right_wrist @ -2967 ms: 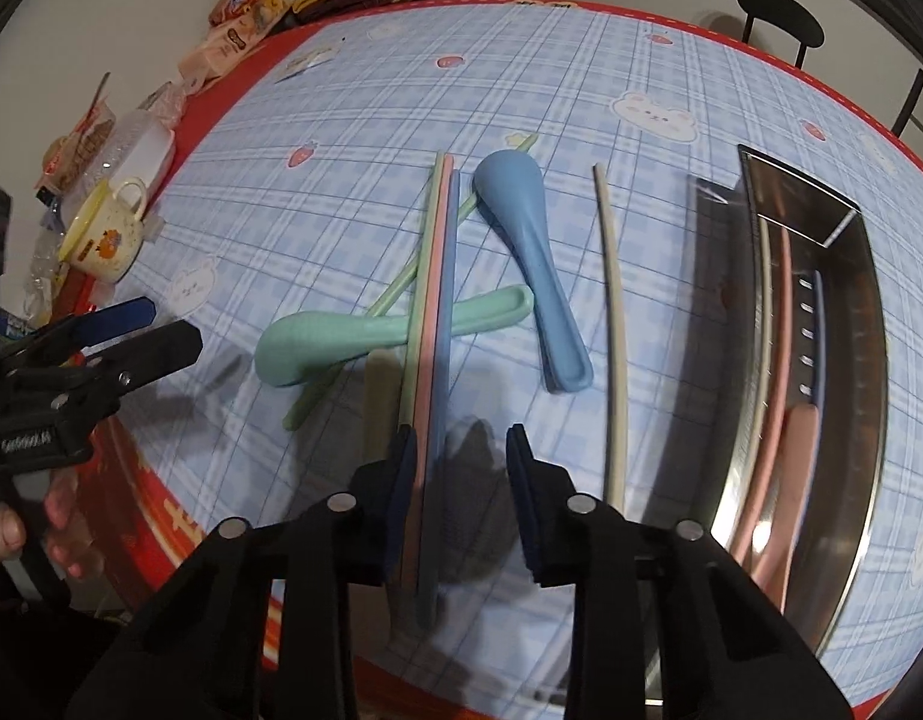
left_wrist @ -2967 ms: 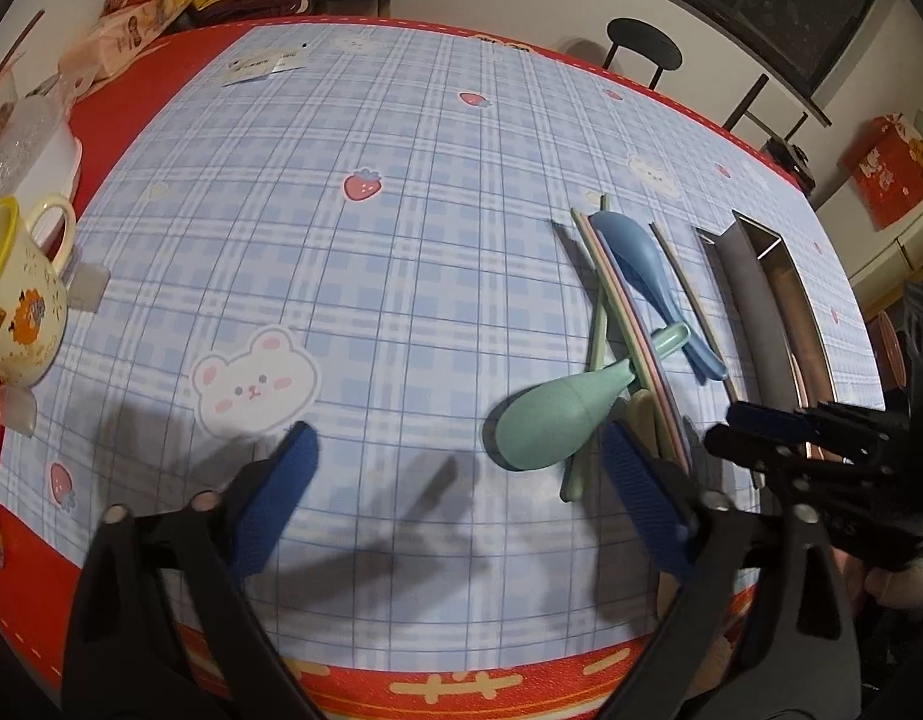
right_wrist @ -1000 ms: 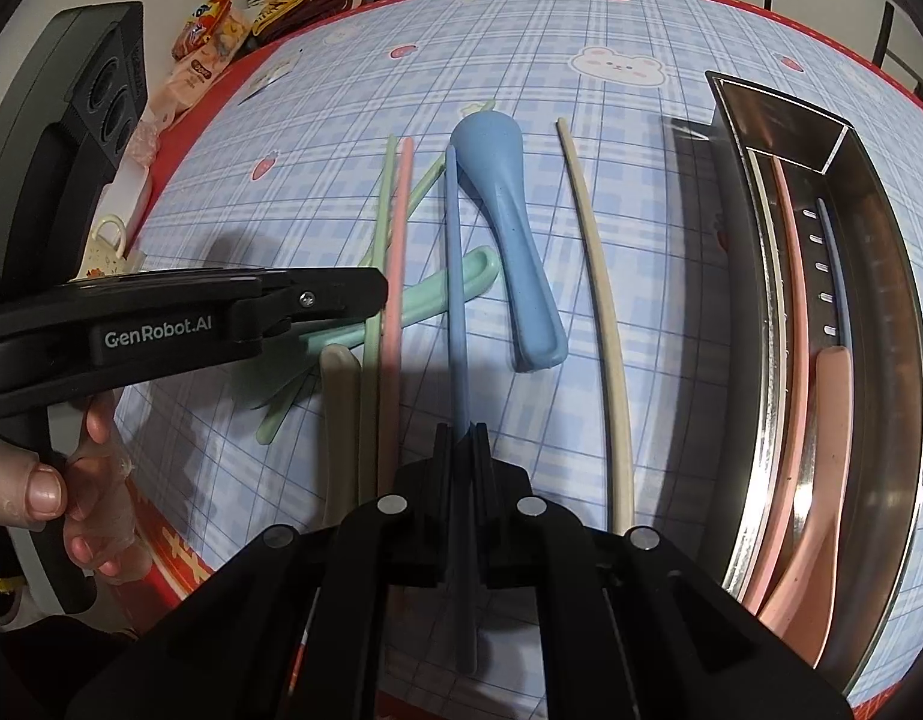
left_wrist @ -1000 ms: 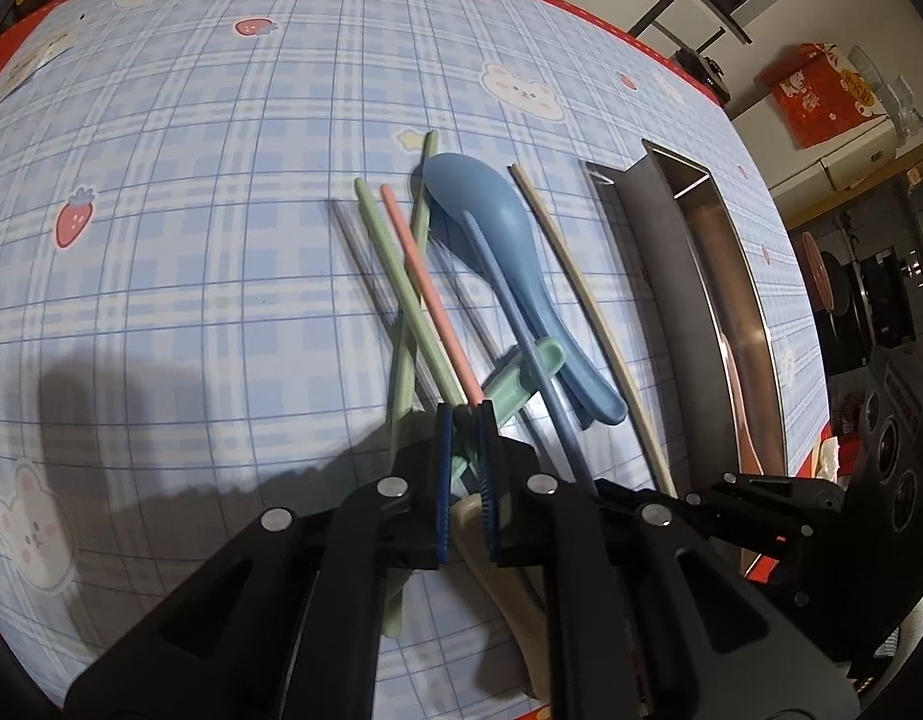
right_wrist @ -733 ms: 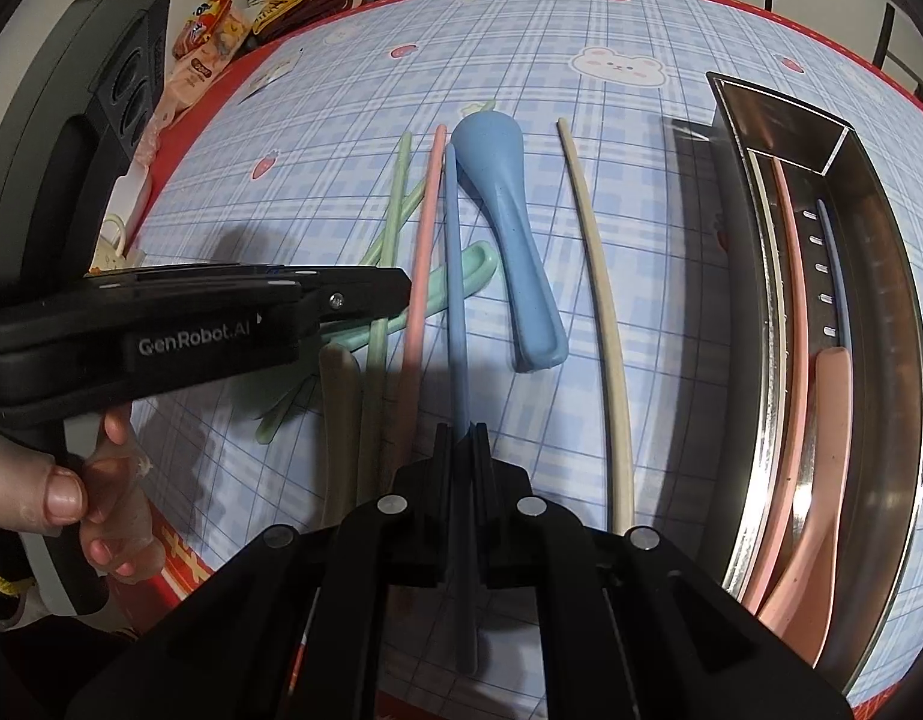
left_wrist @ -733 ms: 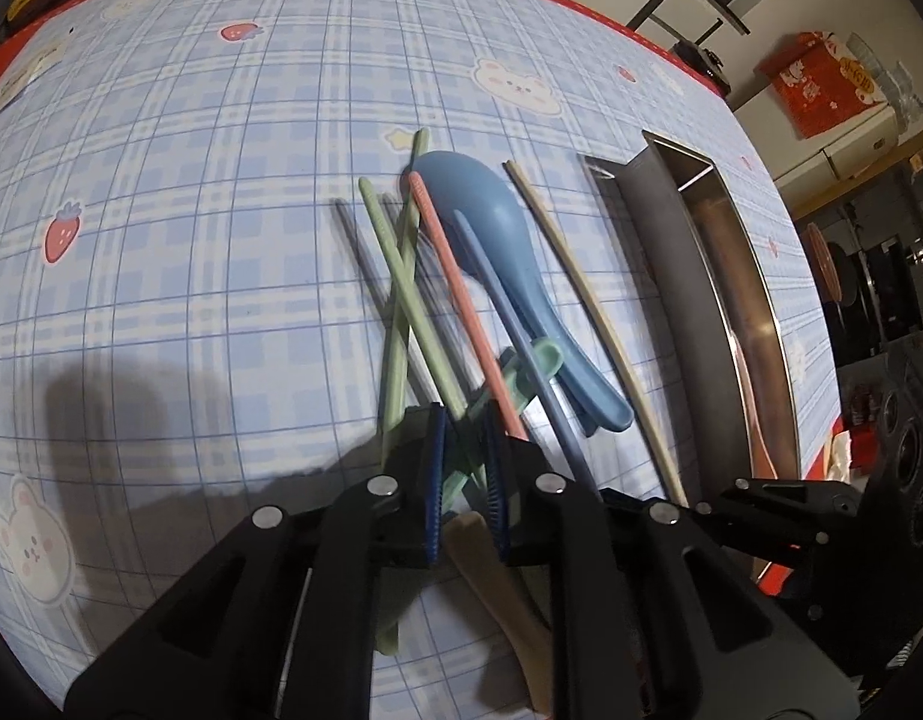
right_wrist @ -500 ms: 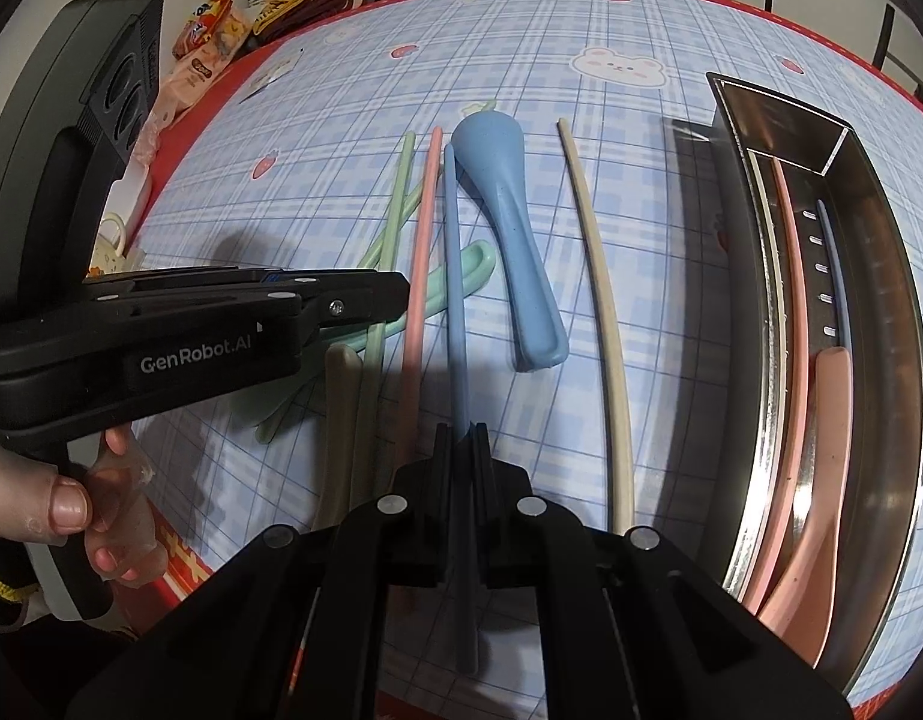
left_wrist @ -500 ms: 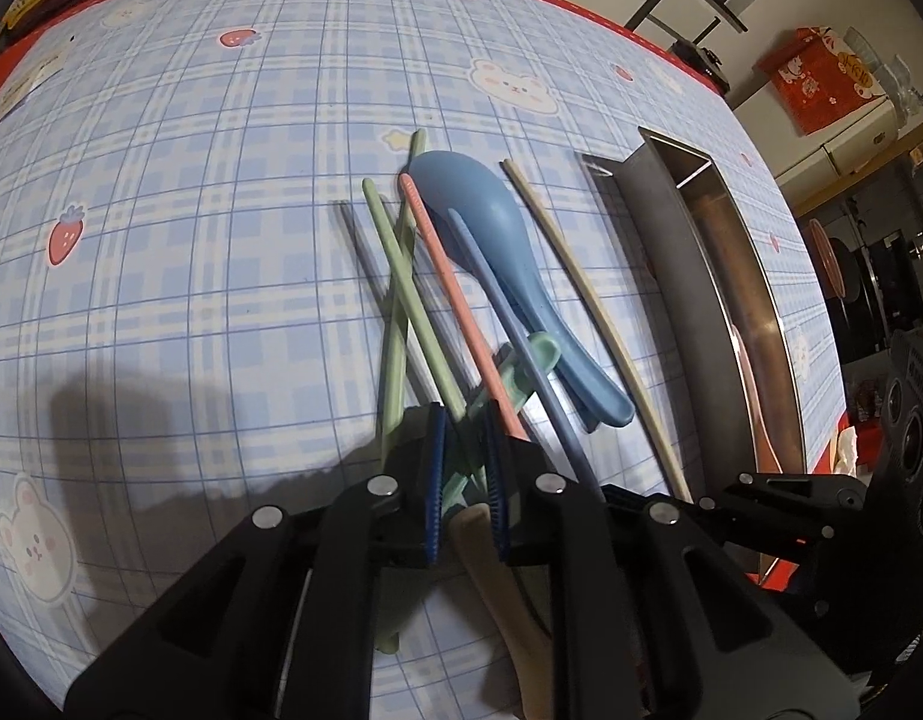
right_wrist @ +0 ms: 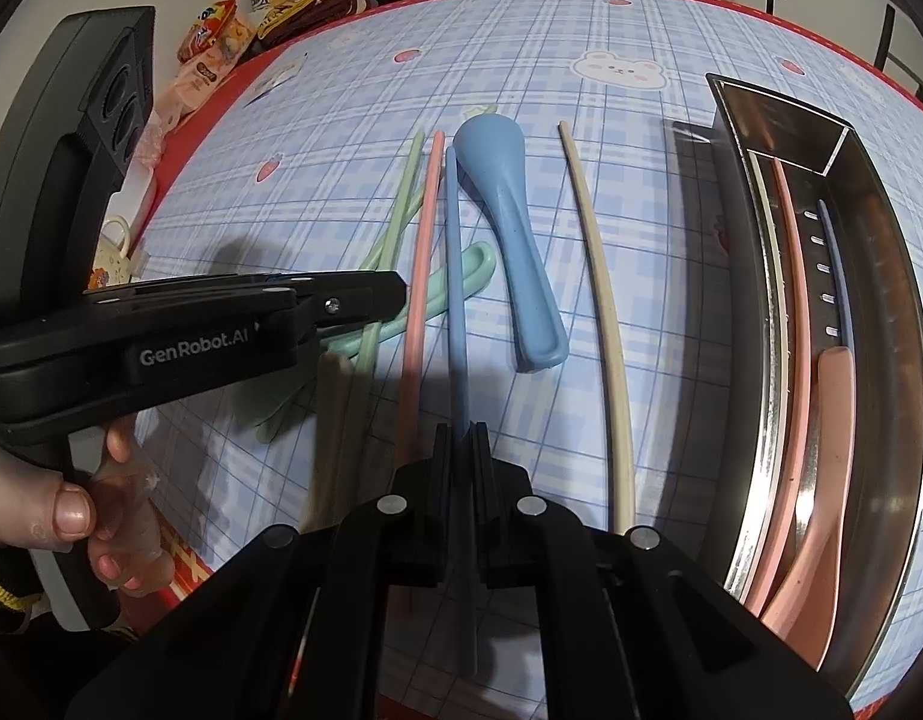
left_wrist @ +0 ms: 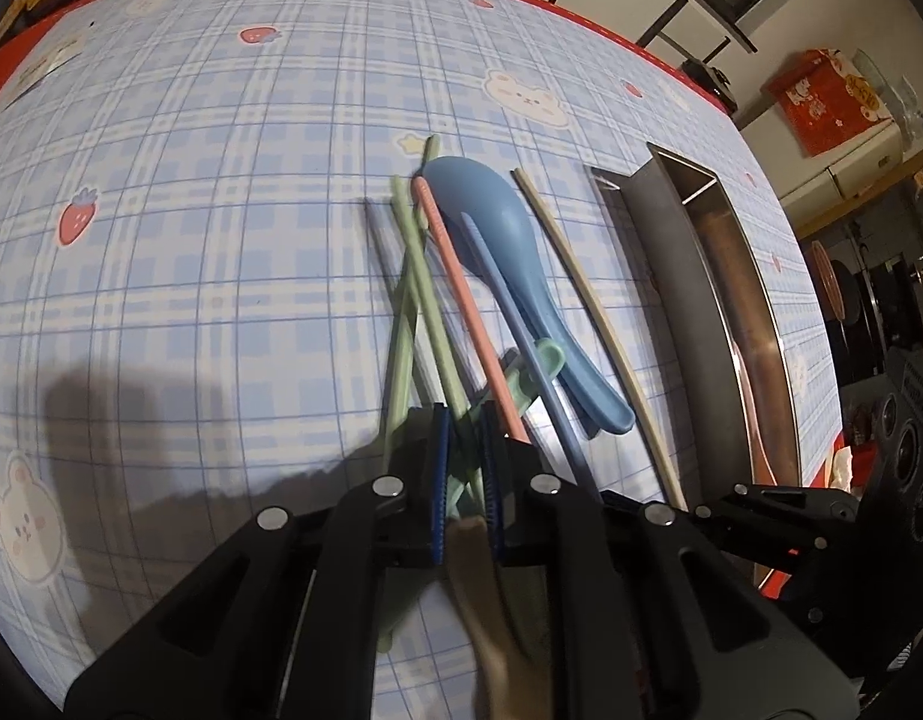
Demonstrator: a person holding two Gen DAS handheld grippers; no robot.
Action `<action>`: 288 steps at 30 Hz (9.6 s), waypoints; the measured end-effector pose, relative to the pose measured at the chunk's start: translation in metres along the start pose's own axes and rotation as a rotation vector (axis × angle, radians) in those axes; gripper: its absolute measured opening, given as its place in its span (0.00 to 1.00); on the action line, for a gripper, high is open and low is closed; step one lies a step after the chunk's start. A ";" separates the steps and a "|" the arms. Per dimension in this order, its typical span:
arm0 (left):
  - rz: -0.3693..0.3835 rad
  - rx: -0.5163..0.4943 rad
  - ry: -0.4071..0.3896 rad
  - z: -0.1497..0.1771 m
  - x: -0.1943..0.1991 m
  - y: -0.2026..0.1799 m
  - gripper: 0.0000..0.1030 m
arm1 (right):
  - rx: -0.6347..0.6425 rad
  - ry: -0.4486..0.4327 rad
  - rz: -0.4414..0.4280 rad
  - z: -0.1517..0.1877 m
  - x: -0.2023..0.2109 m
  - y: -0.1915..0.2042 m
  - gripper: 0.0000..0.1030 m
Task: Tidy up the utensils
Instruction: 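Carry both chopsticks over the steel tray and lower them inside, then open both tools to release the chopsticks into the tray, then move both tools back to the remaining utensils beside the tray, then close the left tool on a beige spoon while the right tool grasps a pink chopstick, then carry the beige spoon and pink chopstick over the tray and lower them in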
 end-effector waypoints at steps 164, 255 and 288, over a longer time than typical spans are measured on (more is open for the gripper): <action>-0.280 -0.231 0.014 0.102 0.077 -0.008 0.74 | 0.049 -0.096 -0.009 0.011 0.050 0.013 0.66; 0.012 -0.035 0.043 0.095 0.069 0.068 0.32 | 0.072 0.071 -0.034 -0.004 -0.012 0.029 0.07; -0.055 -0.025 -0.018 0.102 0.067 0.063 0.18 | 0.081 0.019 -0.039 0.001 -0.011 0.030 0.07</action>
Point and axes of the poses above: each gripper's, at about its wrist camera, not at the fingertips, and x roughly against the way its jaws point, y to its left, z to its underside, the point moved 3 cm from there along -x, roughly the way its jaws point, and after that the axes turned 4 degrees about -x, right-handed, at the moved point
